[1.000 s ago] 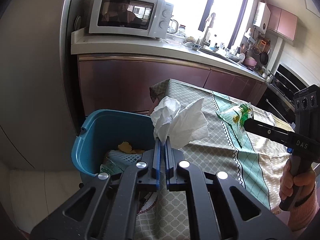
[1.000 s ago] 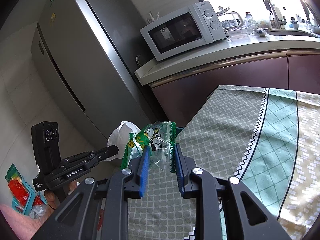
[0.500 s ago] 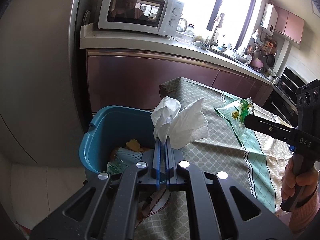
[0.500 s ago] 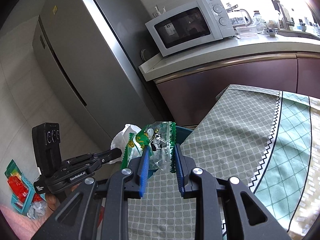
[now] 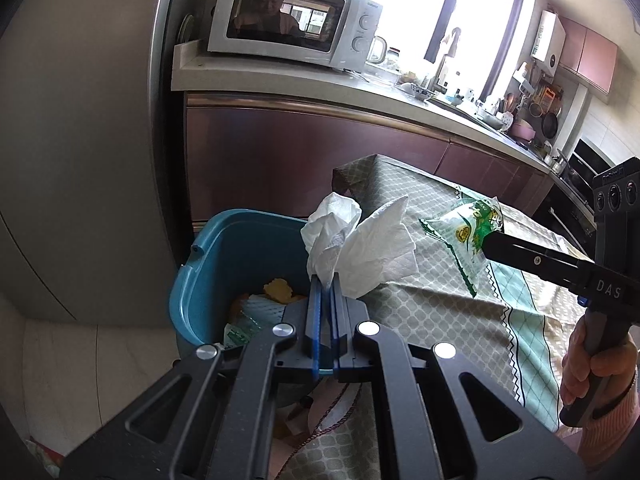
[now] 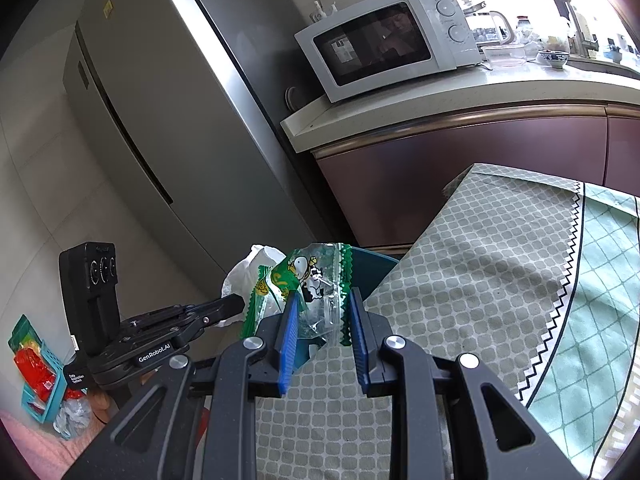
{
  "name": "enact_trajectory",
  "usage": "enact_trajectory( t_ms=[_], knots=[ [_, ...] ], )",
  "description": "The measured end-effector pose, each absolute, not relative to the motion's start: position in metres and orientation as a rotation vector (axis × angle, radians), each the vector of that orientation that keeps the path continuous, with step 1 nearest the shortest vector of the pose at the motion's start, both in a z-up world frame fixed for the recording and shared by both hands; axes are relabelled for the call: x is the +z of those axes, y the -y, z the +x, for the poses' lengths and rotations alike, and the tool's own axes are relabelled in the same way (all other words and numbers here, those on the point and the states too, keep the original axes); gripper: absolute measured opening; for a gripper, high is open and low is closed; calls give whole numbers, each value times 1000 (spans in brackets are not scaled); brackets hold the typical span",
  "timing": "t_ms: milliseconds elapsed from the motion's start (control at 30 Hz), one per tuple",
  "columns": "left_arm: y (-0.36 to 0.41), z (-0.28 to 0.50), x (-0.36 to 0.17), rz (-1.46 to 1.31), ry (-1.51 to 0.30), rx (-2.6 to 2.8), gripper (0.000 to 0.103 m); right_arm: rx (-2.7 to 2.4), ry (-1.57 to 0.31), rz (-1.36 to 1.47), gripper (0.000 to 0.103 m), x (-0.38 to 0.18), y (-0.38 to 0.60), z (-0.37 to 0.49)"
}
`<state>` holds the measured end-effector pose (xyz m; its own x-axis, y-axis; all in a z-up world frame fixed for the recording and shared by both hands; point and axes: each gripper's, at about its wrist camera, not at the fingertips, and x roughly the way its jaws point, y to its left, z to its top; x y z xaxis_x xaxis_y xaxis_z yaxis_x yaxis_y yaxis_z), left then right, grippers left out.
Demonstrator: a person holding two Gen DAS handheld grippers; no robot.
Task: Collect trash
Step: 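Carry the tissue and wrapper with both tools over the teal bin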
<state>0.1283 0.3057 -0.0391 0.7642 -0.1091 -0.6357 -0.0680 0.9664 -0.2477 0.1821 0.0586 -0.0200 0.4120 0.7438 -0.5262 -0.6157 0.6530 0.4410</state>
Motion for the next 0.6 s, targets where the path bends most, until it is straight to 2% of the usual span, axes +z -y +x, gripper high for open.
enact_trajectory(
  t_ms=[600],
  knots=[
    [-311,137,-48,-271,-725,7,4,878,-800,167,23,-34,-85,198]
  ],
)
